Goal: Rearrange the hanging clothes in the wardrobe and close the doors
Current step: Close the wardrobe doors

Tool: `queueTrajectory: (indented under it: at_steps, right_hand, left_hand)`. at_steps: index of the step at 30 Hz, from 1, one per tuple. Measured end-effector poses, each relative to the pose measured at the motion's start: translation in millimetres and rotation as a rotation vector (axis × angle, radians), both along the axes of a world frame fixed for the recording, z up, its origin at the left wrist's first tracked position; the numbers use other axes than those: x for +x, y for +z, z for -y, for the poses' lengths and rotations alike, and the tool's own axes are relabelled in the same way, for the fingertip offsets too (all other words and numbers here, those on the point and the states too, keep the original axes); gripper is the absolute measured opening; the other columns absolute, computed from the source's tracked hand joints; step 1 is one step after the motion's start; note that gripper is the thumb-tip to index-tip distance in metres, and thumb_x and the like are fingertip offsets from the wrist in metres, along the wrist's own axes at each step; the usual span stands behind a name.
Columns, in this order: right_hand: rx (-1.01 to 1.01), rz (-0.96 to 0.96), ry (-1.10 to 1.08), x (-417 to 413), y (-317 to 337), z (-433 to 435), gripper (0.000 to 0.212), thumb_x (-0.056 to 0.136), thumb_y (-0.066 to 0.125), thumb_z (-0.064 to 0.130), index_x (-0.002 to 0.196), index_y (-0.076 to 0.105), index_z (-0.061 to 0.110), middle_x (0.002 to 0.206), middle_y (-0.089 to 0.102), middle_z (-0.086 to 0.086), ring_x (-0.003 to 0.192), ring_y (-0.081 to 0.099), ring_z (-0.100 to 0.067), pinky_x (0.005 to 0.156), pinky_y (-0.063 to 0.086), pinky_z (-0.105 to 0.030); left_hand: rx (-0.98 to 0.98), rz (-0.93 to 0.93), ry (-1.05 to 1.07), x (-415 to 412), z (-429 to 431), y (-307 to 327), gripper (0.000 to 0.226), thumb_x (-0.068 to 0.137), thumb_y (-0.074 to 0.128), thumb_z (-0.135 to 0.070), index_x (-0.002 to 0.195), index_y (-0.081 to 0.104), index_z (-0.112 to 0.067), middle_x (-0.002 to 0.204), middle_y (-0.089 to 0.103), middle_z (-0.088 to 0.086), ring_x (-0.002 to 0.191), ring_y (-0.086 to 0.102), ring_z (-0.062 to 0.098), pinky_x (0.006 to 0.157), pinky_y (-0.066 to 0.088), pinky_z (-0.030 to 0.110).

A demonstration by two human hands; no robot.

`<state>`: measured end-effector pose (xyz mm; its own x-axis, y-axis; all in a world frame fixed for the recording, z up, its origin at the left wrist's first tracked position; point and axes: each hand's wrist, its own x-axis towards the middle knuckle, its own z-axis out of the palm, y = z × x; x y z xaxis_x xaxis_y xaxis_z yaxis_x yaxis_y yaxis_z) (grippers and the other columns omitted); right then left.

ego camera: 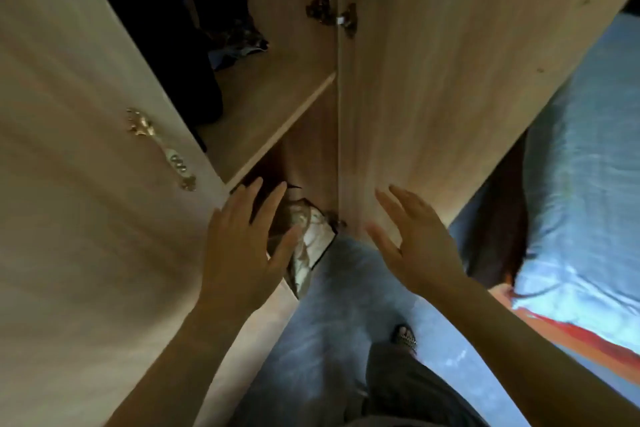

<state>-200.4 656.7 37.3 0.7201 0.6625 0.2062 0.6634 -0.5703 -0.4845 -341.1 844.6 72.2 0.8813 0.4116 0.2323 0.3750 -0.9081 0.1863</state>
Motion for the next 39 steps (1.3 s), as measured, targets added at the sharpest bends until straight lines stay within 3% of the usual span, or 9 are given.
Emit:
queueTrajectory:
  at_steps: [5,9,13,20,23,27,30,35,39]
  right_hand:
    - [-0.069,-0.072,-0.152,0,-5,91,0.068,0.088,0.034,0.058,0.143,0.036,0.018,0.146,0.040,-0.006,0.131,0.039,-0.021,0.103,0.027,-0.026]
    - [-0.064,-0.118,-0.281,6,-11,157,0.074,0.086,0.030,0.064,0.143,0.036,0.018,0.147,0.038,-0.002,0.133,0.037,-0.019,0.105,0.033,-0.033]
    - [-0.088,-0.172,-0.344,33,-18,218,0.076,0.085,0.026,0.067,0.145,0.030,0.021,0.152,0.030,0.002,0.139,0.026,-0.016,0.110,0.023,-0.030]
    - [-0.070,-0.110,-0.308,131,-20,307,0.074,0.086,0.029,0.060,0.143,0.036,0.013,0.148,0.037,-0.006,0.135,0.034,-0.021,0.110,0.029,-0.031]
    - [-0.017,-0.108,-0.233,177,-7,306,0.069,0.088,0.035,0.057,0.144,0.036,0.015,0.148,0.037,-0.003,0.135,0.033,-0.016,0.105,0.025,-0.020]
    - [0.041,-0.094,-0.088,237,8,272,0.071,0.086,0.032,0.059,0.143,0.035,0.016,0.148,0.037,-0.004,0.135,0.034,-0.018,0.110,0.033,-0.035]
    - [0.074,-0.079,0.001,280,21,237,0.071,0.088,0.036,0.059,0.144,0.033,0.017,0.149,0.035,-0.004,0.137,0.032,-0.018,0.111,0.032,-0.037]
    - [0.189,-0.040,0.082,339,47,186,0.066,0.093,0.051,0.041,0.147,0.025,0.014,0.149,0.035,-0.005,0.135,0.033,-0.016,0.104,0.025,-0.021]
    - [0.308,-0.001,0.153,371,61,155,0.062,0.093,0.056,0.031,0.144,0.031,0.007,0.143,0.042,-0.009,0.131,0.039,-0.016,0.105,0.031,-0.022]
  left_hand:
    - [-0.153,-0.084,-0.212,49,58,-20,0.068,0.092,0.014,-0.064,0.137,0.045,-0.024,0.139,0.048,0.004,0.128,0.043,0.025,0.098,0.041,0.053]
    - [-0.159,-0.144,-0.321,84,115,-37,0.070,0.091,0.011,-0.066,0.137,0.043,-0.025,0.141,0.046,0.002,0.129,0.042,0.023,0.102,0.038,0.049]
    - [-0.192,-0.191,-0.369,124,177,-53,0.065,0.089,0.020,-0.064,0.139,0.041,-0.028,0.144,0.043,-0.001,0.133,0.039,0.020,0.107,0.031,0.047]
    - [-0.185,-0.239,-0.396,222,264,-59,0.070,0.085,0.015,-0.066,0.141,0.037,-0.030,0.148,0.037,-0.002,0.137,0.031,0.020,0.109,0.030,0.054]
    - [-0.182,-0.195,-0.345,254,270,-46,0.067,0.087,0.018,-0.064,0.140,0.039,-0.029,0.147,0.039,0.000,0.136,0.034,0.021,0.106,0.033,0.053]
    - [-0.203,-0.145,-0.244,277,258,-39,0.065,0.088,0.021,-0.064,0.139,0.040,-0.028,0.145,0.042,0.002,0.134,0.036,0.022,0.104,0.036,0.053]
    - [-0.242,-0.123,-0.158,291,245,-42,0.065,0.087,0.023,-0.064,0.139,0.040,-0.030,0.146,0.041,0.002,0.135,0.035,0.021,0.104,0.036,0.053]
    - [-0.213,-0.115,-0.096,324,219,-43,0.065,0.088,0.023,-0.063,0.138,0.042,-0.026,0.145,0.042,0.003,0.133,0.038,0.023,0.102,0.038,0.052]
    - [-0.203,-0.089,-0.056,349,209,-45,0.066,0.088,0.024,-0.062,0.137,0.044,-0.022,0.143,0.045,0.006,0.131,0.042,0.025,0.102,0.039,0.051]
